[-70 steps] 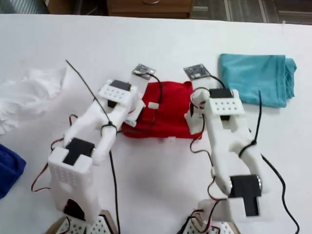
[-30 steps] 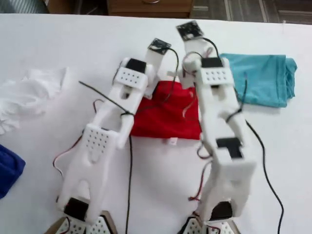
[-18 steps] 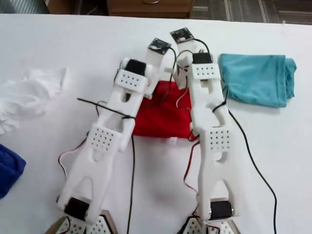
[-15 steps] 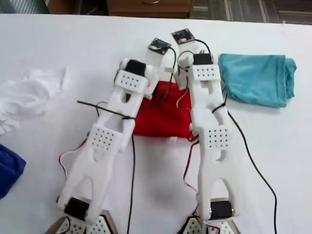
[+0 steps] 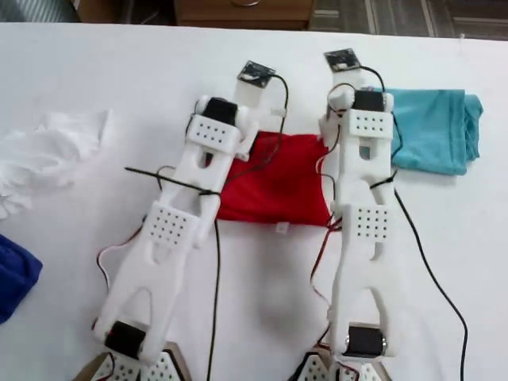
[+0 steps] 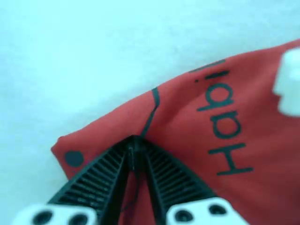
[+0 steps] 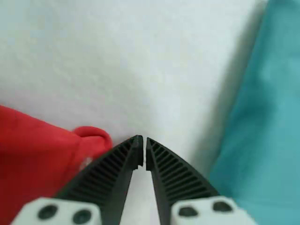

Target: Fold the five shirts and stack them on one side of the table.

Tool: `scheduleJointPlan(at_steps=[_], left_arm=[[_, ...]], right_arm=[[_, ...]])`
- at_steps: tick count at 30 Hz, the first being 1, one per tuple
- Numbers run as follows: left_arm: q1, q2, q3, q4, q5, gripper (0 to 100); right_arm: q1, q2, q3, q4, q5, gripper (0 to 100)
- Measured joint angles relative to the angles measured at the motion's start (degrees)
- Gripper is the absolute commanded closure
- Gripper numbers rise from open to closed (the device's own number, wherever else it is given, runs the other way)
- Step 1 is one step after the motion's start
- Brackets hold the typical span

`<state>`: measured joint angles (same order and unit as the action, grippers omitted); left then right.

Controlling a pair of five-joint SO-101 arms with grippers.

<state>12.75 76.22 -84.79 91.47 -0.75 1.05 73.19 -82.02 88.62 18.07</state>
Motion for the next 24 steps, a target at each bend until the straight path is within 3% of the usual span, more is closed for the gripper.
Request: scheduleJointPlan(at_steps=[12, 17, 24], left_arm=[[0.0, -0.26, -1.41, 2.46, 0.35, 97], [-2.37, -0.26, -6.24, 7.38, 0.44, 86], [-4.66, -0.18, -6.86, 4.22, 0.62, 85]], right_arm=[[-4.4, 0.0, -11.16, 5.63, 0.0, 97.4], [-4.57, -0.79, -11.16, 11.16, 0.0, 97.8], [-4.57, -11.87, -7.21, 11.43, 0.0, 97.8]])
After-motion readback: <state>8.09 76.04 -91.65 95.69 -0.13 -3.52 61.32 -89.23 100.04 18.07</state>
